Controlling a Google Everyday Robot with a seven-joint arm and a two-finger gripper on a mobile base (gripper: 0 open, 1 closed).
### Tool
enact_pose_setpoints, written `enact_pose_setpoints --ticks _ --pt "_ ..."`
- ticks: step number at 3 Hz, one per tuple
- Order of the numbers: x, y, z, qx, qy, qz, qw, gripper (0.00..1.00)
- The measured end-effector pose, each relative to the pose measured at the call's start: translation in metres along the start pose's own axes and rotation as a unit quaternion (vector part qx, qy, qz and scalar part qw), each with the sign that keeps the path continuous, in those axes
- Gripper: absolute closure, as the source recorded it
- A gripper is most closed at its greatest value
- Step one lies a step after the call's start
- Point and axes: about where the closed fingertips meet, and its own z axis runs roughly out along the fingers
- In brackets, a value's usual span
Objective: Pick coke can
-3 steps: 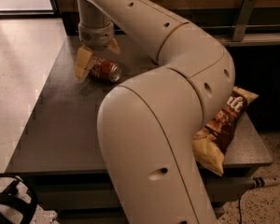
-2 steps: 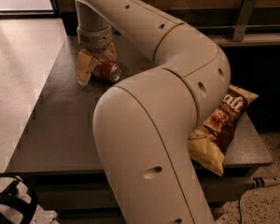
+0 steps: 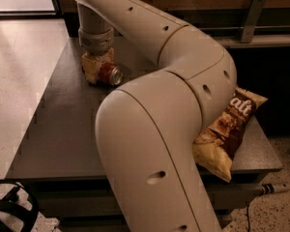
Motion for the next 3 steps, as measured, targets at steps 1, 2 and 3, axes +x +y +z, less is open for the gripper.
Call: enact_pose_setpoints --ticks 1,2,3 --pt "-0.0047 -0.0014 0.0034 0.002 -0.007 0.000 1.0000 0.88" --pt "-0.0064 -0.0018 0.0039 0.002 -0.009 0.000 1.0000 1.00" --pt "-0.0064 -0.0018 0.0038 0.003 -0.009 0.000 1.0000 1.00"
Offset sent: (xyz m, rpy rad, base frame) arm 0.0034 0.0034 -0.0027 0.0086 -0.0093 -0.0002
